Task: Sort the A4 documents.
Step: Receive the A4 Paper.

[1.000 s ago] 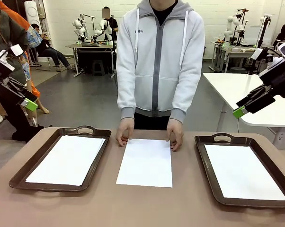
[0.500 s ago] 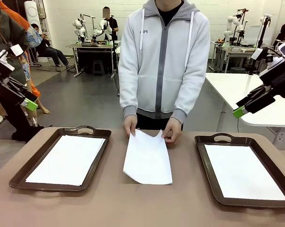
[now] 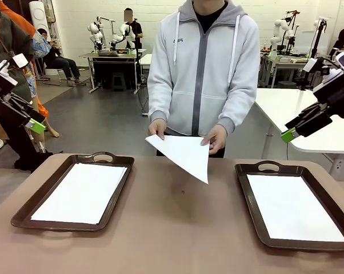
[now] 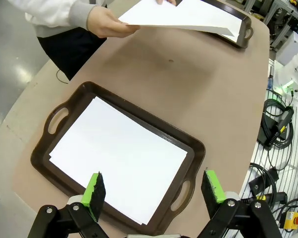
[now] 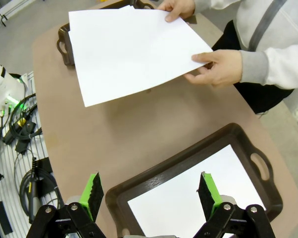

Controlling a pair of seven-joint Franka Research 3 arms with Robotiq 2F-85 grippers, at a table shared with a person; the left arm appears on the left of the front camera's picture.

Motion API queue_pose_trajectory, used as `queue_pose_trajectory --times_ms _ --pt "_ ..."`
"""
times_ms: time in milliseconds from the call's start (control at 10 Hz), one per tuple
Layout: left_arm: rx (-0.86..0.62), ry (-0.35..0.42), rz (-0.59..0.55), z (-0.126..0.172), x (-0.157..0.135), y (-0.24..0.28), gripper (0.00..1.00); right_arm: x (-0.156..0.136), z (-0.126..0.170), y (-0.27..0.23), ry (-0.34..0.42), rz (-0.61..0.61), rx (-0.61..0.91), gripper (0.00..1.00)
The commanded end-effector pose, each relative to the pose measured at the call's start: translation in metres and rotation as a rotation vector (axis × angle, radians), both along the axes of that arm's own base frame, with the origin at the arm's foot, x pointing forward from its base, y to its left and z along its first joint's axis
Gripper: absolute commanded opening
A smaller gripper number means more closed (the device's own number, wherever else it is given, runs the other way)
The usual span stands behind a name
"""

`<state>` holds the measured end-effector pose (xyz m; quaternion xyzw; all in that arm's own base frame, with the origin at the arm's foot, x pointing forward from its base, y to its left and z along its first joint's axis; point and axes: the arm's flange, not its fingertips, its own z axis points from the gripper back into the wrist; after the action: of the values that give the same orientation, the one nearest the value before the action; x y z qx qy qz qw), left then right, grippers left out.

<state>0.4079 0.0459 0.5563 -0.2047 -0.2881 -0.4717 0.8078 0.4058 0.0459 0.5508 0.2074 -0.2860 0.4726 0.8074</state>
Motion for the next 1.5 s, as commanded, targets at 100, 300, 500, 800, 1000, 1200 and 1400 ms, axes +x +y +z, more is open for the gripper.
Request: queue_pose_trajectory --times_ms 100,300,500,800,1000,1200,1400 --pt "0.010 -0.009 -0.004 0.0014 0.0001 -0.0003 1.00 -0.0003 -0.0002 0.0007 -0.001 -0.005 -0.013 1.00" --pt "0.010 -0.009 -0.004 0.0014 0.0001 -0.0003 1.00 -0.0003 -0.0002 0.0007 -0.001 -0.005 -0.013 1.00" --pt "0.010 -0.009 -0.004 0.0014 0.0001 -0.0003 1.00 -0.0003 -0.0002 0.0007 -0.001 -0.005 -0.013 1.00" --pt "0.010 -0.009 -0.004 0.0014 0.0001 -0.0003 1.00 -0.0003 -0.0002 0.0007 -0.001 -0.005 -0.013 1.00" --pt "0.010 -0.009 -0.004 0.0014 0.0001 -0.0003 1.00 -0.0003 -0.0002 0.0007 -0.001 -0.005 -0.013 1.00" --pt "0.010 -0.009 -0.004 0.0014 0.0001 -0.0003 1.00 -0.0003 -0.0002 0.0007 -0.001 -0.005 -0.013 1.00" --pt "0.010 -0.009 -0.004 0.0014 0.0001 -0.0003 1.00 -0.0003 -0.0002 0.0007 -0.001 -0.005 -0.013 1.00"
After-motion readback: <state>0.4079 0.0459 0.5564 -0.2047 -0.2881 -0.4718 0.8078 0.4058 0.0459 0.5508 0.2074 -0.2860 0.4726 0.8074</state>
